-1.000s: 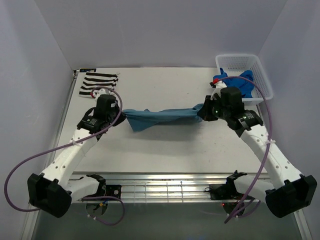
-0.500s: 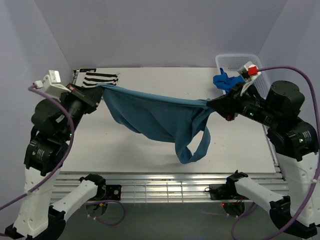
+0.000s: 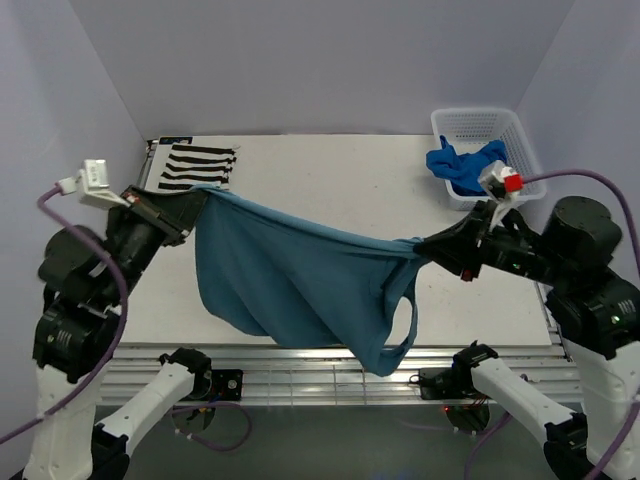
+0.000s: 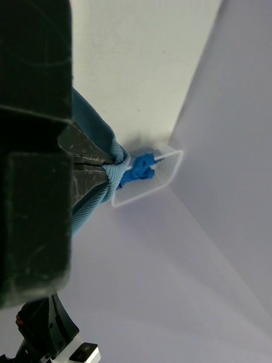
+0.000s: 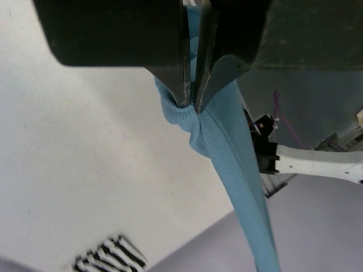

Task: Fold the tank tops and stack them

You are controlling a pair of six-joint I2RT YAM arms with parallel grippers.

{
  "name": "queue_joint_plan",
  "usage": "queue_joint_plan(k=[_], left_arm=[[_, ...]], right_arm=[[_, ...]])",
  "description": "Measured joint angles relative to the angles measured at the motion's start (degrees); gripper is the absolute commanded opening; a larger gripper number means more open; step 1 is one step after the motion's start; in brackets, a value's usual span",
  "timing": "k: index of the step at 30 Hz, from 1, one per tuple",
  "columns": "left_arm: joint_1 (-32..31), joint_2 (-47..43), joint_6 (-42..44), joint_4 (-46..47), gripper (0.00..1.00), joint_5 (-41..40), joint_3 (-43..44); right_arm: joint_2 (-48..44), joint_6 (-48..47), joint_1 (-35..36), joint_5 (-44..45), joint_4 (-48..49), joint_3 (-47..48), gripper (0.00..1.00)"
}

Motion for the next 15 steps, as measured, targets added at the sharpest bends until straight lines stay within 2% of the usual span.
queue_joint_plan(k=[5, 9, 10, 11, 12, 13, 14, 15], left_arm=[[0.0, 11.1, -2.0, 1.0, 0.00, -1.5, -10.4], [0.8, 28.7, -2.8, 2.9, 0.00, -4.2, -19.8], [1.5, 34.1, -2.8, 3.3, 0.00, -4.2, -21.0], [2.3, 39.5, -2.7, 3.7, 0.00, -4.2, -21.8], [3.2, 43.8, -2.6, 4.0, 0.00, -4.0, -21.9], [4.2, 49.0, -2.4, 4.7, 0.00, -3.6, -21.7], [5.2, 53.7, -2.2, 5.0, 0.00, -3.3, -21.2], [5.9, 57.5, -2.1, 5.3, 0.00, -3.3, -20.7]], right_arm=[[8.2, 0.1, 0.0, 7.0, 2.2, -11.9, 0.08], [25.5, -0.3, -1.5, 11.7, 7.1, -17.4, 0.08], [30.6, -0.7, -2.4, 12.0, 8.2, -17.3, 0.16], [35.8, -1.0, -3.1, 12.4, 9.6, -16.9, 0.46], [41.3, -1.2, -3.9, 12.8, 9.7, -15.3, 0.58], [46.4, -1.6, -4.3, 13.2, 10.2, -13.2, 0.66], [50.0, -2.0, -4.7, 13.7, 10.8, -11.5, 0.84], [53.9, -2.3, -5.0, 14.2, 11.7, -9.4, 0.96]])
